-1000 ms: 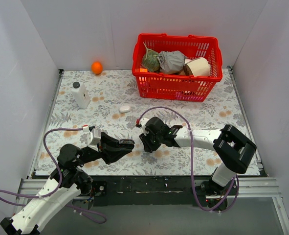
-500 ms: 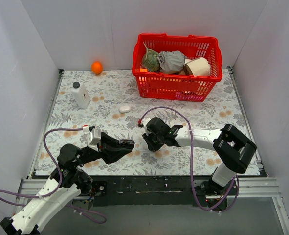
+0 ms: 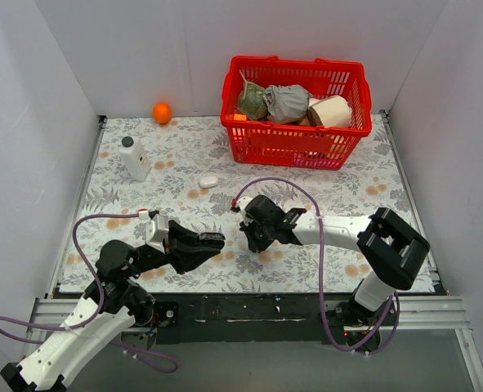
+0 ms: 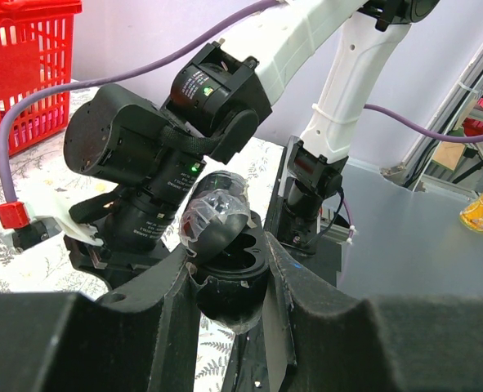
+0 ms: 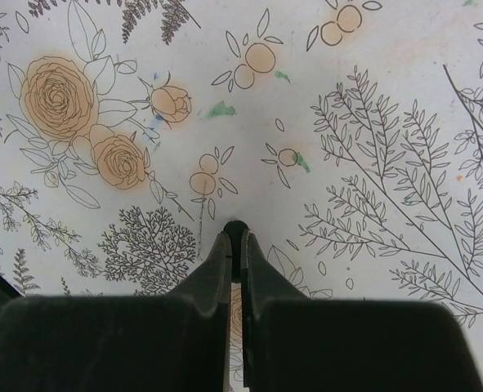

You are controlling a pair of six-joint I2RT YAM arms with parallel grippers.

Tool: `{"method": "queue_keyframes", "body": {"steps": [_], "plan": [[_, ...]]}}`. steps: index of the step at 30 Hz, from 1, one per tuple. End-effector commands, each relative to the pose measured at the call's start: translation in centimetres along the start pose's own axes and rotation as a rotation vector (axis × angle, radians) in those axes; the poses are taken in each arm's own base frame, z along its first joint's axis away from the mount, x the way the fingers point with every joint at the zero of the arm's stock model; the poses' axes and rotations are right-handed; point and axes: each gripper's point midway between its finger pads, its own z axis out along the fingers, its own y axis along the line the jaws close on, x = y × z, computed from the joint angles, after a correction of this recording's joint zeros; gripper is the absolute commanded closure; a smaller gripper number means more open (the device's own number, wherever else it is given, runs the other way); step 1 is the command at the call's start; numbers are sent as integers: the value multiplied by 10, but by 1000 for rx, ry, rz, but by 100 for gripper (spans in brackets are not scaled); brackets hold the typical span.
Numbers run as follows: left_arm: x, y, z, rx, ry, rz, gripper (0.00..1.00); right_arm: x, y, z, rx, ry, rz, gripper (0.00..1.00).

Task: Insert the wireless bluetooth earbuds into the charging case
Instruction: Pick up the earbud from the center of the board, then place the earbud in the charging case.

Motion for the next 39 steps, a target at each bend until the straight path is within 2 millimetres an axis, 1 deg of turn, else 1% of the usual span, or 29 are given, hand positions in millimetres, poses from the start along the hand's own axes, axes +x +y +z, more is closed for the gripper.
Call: {"method": "queue_keyframes", "body": {"steps": [1,2,3,4,5,6,7,8,9,10,11,12,13,14,15,16,17,19,20,21,23,25,26,31,34,35,36,39], "plan": [[4,2,0,-3,2,-3,100,-10,-1,-12,15,-15,1,99],[4,1,0,-2,1,-3,100,-19,1,-19,12,-35,-10,99],[4,1,0,-3,2,-3,100,-26,-1,-35,34,-64,-20,99],[4,1,-1,-5,5,-6,100,-34,1,-47,28,-89,-33,99],[4,2,-1,-9,5,-5,100,-55,8,-75,9,-167,-72,99],[4,3,-1,-12,9,-6,100,-61,17,-89,-36,-188,-101,99],[5,3,-1,-14,14,-8,100,-59,22,-105,-61,-170,-128,99],[4,4,0,-16,12,-2,100,-68,30,-128,-91,-208,-188,99],[3,5,0,-19,10,2,100,-84,40,-150,-114,-252,-217,99],[3,7,2,-23,9,1,100,-70,51,-163,-158,-194,-235,99],[2,8,4,-24,8,9,100,-72,58,-179,-183,-210,-307,99],[-1,9,6,-21,0,21,100,-82,71,-200,-212,-245,-335,99],[4,12,10,-20,22,11,100,-79,88,-211,-252,-247,-382,99],[3,12,12,-14,24,17,100,-75,96,-224,-269,-246,-409,99],[3,14,15,-7,29,32,100,-78,103,-233,-270,-265,-425,99],[6,12,17,12,42,33,100,-80,120,-248,-312,-293,-460,99],[12,17,21,12,71,21,100,-78,125,-254,-329,-293,-468,99],[9,16,26,31,73,28,100,-79,137,-268,-360,-313,-489,99],[14,17,29,45,99,14,100,-79,140,-273,-376,-326,-494,99],[10,15,32,61,96,16,100,-80,144,-277,-396,-336,-499,99],[13,13,35,86,121,5,100,-80,149,-281,-420,-348,-504,99],[11,10,36,106,127,11,100,-81,154,-280,-441,-355,-512,99],[11,9,36,115,127,16,100,-81,155,-275,-446,-347,-513,99],[11,-3,32,185,141,47,100,-95,168,-266,-480,-374,-510,99],[12,-9,29,218,152,48,100,-101,176,-266,-509,-380,-514,99],[12,-10,29,224,156,47,100,-102,177,-263,-515,-371,-512,99],[13,-11,29,228,162,44,100,-105,181,-266,-531,-377,-517,99],[12,-13,29,242,170,46,100,-109,187,-264,-545,-372,-521,99]]}}
